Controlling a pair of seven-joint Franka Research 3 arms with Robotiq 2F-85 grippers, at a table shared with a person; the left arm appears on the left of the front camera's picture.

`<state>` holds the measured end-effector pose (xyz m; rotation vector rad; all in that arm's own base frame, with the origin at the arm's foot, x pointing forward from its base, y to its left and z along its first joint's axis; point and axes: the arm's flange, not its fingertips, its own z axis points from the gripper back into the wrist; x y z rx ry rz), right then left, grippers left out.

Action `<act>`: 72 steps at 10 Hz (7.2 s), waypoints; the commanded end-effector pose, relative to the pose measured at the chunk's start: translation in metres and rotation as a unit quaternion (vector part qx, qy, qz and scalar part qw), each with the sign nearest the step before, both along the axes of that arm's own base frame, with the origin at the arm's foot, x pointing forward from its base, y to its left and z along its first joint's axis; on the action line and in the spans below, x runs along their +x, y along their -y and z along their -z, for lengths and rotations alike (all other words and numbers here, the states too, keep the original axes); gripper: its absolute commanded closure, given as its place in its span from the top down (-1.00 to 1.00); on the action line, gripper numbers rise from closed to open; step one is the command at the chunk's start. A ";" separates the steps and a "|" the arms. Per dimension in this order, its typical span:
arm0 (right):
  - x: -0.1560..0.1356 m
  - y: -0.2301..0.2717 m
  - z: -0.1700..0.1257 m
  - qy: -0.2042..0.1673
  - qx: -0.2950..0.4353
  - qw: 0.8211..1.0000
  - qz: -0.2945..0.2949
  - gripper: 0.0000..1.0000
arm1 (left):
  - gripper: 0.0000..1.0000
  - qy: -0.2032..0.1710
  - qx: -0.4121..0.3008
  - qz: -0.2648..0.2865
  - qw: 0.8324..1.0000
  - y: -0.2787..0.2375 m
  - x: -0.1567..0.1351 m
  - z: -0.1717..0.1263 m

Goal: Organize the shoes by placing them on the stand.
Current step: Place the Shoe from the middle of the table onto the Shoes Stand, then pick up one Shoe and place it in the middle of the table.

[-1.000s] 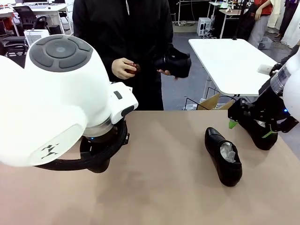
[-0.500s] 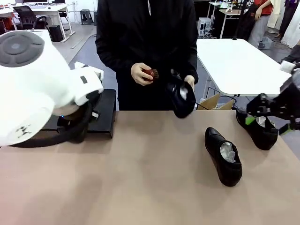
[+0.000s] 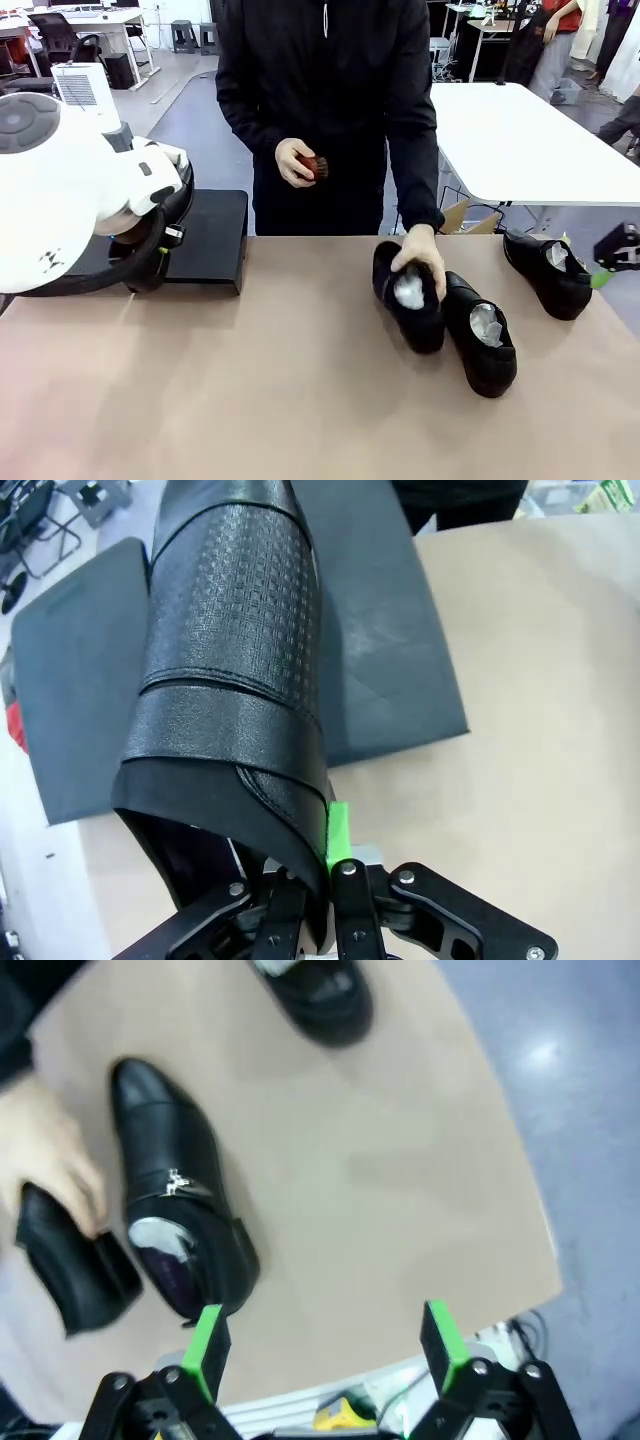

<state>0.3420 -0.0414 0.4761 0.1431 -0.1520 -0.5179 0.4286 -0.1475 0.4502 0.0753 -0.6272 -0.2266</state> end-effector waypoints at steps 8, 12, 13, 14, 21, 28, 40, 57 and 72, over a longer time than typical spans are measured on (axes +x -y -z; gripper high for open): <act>-0.004 0.017 0.005 -0.015 0.009 1.000 0.025 1.00 | -1.00 -0.002 0.011 0.007 1.000 -0.010 0.031 -0.010; -0.004 0.017 0.005 -0.015 0.009 1.000 0.025 1.00 | -1.00 -0.013 0.026 -0.024 0.999 0.002 0.081 0.021; -0.004 0.017 0.005 -0.015 0.009 1.000 0.025 1.00 | -1.00 -0.014 0.023 -0.032 0.999 0.004 0.086 0.028; -0.004 0.017 0.005 -0.015 0.009 1.000 0.025 1.00 | -1.00 -0.019 0.021 -0.036 0.999 0.006 0.088 0.032; -0.004 0.017 0.005 -0.015 0.009 1.000 0.025 1.00 | -1.00 -0.011 0.055 -0.053 0.997 -0.003 0.099 0.044; -0.004 0.017 0.005 -0.015 0.009 1.000 0.025 1.00 | -1.00 -0.019 0.047 -0.040 0.998 -0.007 0.102 0.039; -0.004 0.017 0.005 -0.015 0.009 1.000 0.025 1.00 | -1.00 -0.002 0.046 -0.044 0.998 -0.007 0.123 0.036; -0.004 0.017 0.005 -0.015 0.009 1.000 0.025 1.00 | 0.62 -0.010 0.038 -0.045 0.998 -0.007 0.122 0.028; -0.004 0.017 0.005 -0.015 0.009 1.000 0.025 1.00 | 0.62 -0.190 -0.036 0.031 0.981 0.045 -0.041 -0.060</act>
